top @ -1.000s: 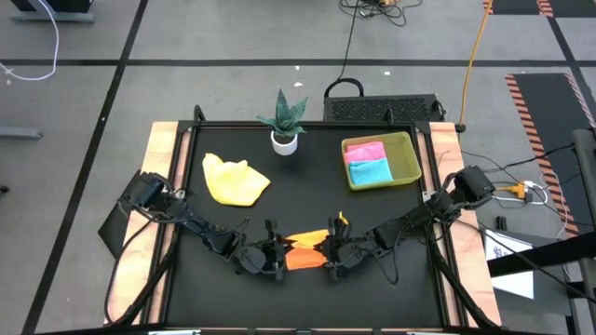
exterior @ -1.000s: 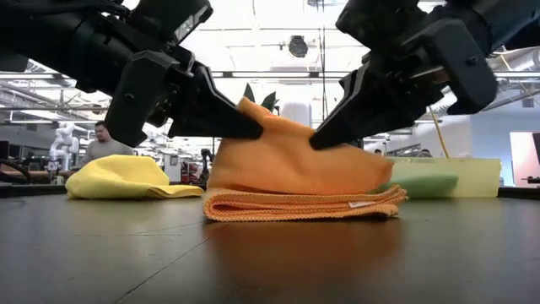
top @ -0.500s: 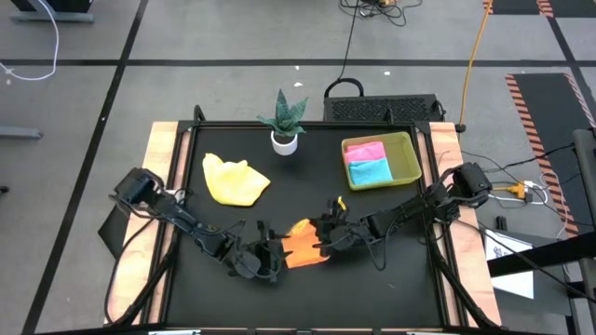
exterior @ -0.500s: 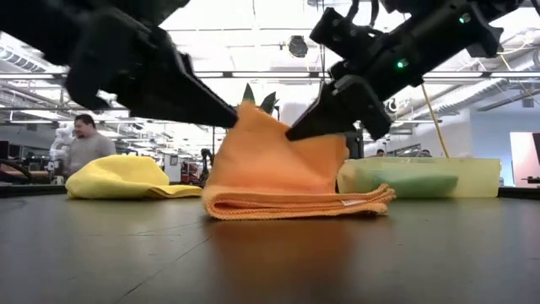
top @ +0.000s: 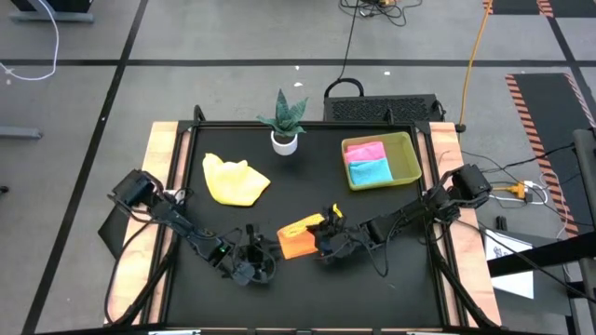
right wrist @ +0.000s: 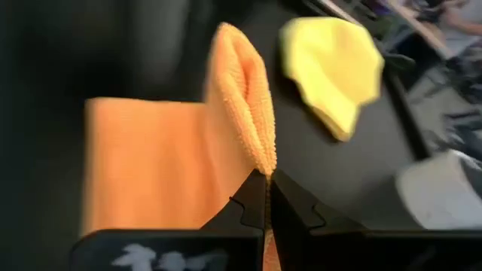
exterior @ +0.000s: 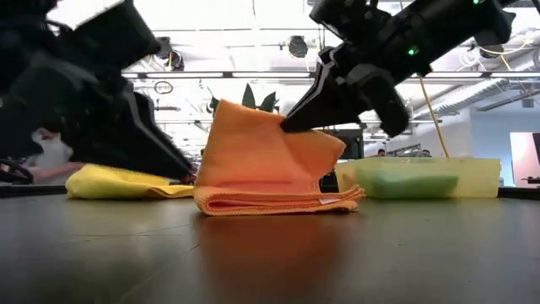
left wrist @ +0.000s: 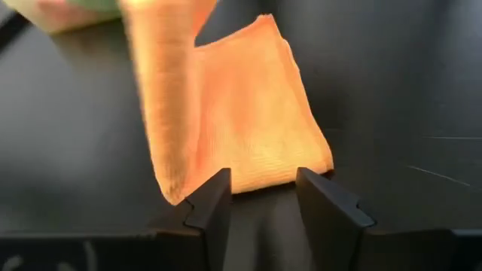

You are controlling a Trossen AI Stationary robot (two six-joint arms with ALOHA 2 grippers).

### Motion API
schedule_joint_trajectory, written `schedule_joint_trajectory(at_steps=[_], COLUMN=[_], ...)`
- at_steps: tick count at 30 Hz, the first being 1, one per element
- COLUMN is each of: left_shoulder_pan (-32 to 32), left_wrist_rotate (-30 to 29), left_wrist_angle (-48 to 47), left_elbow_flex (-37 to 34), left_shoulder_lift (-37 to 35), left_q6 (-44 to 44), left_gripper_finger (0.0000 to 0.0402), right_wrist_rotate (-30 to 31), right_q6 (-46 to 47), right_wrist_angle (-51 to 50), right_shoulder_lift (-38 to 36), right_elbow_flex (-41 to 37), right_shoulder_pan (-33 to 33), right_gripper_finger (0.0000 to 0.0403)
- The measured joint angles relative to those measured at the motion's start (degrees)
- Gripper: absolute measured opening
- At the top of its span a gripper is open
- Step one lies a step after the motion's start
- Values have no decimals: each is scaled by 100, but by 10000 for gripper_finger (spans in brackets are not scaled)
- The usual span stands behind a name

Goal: Fold microfiber towels
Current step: Fold the orange microfiber cloth

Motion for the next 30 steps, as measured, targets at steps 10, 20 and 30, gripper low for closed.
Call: schedule_joint_trajectory(at_steps=[10, 20, 30], left_shoulder_pan=[400, 635, 694], left_wrist_rotate=[464, 347, 467], left_wrist_angle=[1998, 2183, 2380], left_elbow_flex=[-757, -750, -750], left_shoulder_lift=[352, 630, 632], left_q6=[-96, -21, 552], left_gripper_finger=[133, 133, 133], right_wrist_rotate=[-516, 655, 1046], right_q6=[-3, -1284, -2377], right_wrist_angle=[82, 684, 942], right_shoulder_lift=[409, 336, 334], right_elbow_flex=[-1, -2, -2], right_shoulder_pan=[113, 191, 6], right_gripper_finger=[0, 2, 3])
